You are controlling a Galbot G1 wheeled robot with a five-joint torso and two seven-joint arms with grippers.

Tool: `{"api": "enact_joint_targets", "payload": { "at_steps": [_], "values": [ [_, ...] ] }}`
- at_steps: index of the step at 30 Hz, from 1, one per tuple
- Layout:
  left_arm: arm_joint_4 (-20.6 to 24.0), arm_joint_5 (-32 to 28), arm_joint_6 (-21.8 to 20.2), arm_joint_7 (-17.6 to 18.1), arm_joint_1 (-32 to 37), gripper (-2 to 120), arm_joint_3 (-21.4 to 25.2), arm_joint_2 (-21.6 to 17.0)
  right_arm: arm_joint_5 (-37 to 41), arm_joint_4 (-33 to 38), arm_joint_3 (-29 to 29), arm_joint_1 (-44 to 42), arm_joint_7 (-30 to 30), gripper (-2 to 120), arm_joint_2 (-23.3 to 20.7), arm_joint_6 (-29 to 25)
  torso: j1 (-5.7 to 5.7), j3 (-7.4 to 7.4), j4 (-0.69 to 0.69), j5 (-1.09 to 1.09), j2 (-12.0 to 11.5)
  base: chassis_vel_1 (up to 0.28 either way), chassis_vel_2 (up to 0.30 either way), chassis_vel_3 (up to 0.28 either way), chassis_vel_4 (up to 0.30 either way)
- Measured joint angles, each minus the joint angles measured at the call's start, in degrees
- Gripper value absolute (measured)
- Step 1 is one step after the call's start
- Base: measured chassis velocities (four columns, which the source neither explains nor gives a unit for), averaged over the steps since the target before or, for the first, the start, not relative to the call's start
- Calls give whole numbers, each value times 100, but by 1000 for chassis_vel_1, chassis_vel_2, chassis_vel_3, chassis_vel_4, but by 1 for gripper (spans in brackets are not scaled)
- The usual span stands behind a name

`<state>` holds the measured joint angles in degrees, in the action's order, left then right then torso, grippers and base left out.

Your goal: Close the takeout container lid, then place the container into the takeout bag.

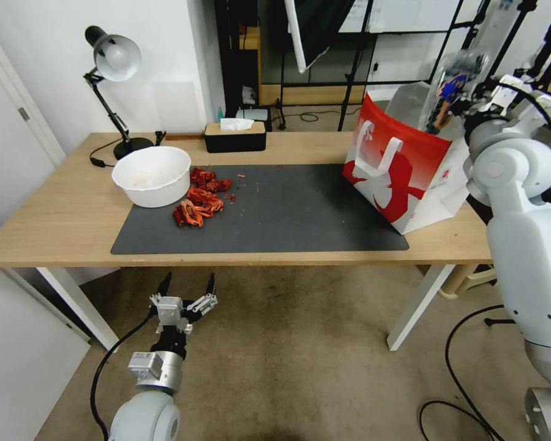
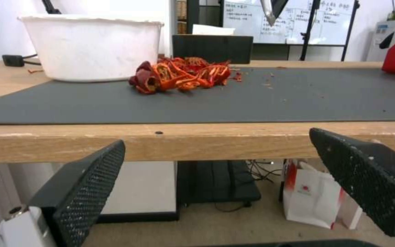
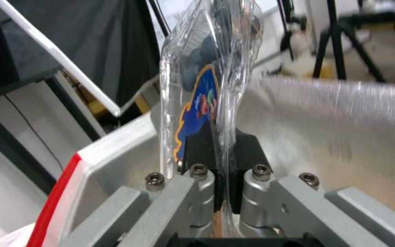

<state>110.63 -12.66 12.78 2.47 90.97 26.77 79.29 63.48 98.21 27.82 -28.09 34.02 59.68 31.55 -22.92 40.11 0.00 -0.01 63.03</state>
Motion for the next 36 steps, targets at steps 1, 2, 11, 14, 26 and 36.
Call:
{"api": "enact_joint_targets", "payload": {
  "at_steps": [1,2,11,14,26,36],
  "values": [
    [0,-1,-1,1,0,100,0,1,204,2,26,11,113,3,9,79,0,0,0,0,0,0,0,0,0],
    [0,-1,-1,1,0,100,0,1,204,2,26,11,113,3,9,79,0,0,0,0,0,0,0,0,0],
    [92,-103,-114,14,20,100,0,-32,1193,-29,105,107,704,35,55,321,0,0,0,2,0,0,0,0,0],
    [94,-111,-122,16,19,100,-2,-33,1140,-53,101,116,670,46,70,326,0,0,0,0,0,0,0,0,0],
    [30,-118,-122,11,-111,100,-6,-25,73,643,-117,-135,-407,98,-50,-75,0,0,0,1,0,0,0,0,0],
    [-8,-203,-63,-60,-164,100,10,-13,-488,1572,-366,-817,-1607,100,-121,-586,0,0,0,1,0,0,0,0,0]
  ]
}}
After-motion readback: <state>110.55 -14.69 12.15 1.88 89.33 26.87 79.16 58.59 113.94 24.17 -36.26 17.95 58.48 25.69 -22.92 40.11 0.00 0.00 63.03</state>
